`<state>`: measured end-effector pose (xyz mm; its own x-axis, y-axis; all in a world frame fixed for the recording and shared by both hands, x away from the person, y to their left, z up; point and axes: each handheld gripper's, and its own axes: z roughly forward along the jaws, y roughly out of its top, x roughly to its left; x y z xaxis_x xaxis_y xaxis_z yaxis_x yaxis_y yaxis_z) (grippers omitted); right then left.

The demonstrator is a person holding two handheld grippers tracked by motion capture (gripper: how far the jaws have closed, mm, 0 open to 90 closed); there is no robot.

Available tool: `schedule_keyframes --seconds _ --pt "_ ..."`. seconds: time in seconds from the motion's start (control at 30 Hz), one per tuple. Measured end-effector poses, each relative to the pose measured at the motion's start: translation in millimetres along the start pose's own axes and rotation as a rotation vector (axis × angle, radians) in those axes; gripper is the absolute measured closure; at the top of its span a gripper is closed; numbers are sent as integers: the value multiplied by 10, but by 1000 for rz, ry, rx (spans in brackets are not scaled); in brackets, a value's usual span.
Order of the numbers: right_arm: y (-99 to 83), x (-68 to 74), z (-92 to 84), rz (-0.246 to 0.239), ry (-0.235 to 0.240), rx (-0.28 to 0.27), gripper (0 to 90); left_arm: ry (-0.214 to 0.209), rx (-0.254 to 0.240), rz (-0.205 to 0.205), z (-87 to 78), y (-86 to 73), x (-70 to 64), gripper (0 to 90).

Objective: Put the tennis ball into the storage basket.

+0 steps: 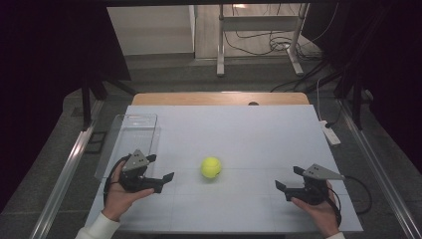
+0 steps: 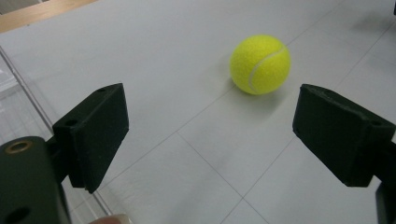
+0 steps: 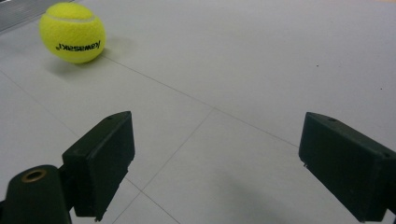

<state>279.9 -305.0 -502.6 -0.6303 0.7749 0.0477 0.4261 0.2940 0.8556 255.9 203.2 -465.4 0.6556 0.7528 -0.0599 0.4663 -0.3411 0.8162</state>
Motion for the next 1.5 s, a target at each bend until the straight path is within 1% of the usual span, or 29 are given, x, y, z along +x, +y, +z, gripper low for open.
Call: schedule_keyframes --seconds 0.3,0.47,0.83,1.13,1.5 --pt "-1 -2 -2 -2 1 0 104 -12 9 9 72 90 -11 116" --pt "-2 -2 -1 -4 2 1 104 -26 23 17 125 146 -23 115" --pt "-3 -3 -2 -4 4 2 104 -51 40 43 222 263 -78 114" --pt "-8 -3 -1 -4 3 4 104 -69 50 50 282 339 -109 111" --pt "-12 -5 -1 -5 1 6 104 -80 65 57 362 418 -126 108"
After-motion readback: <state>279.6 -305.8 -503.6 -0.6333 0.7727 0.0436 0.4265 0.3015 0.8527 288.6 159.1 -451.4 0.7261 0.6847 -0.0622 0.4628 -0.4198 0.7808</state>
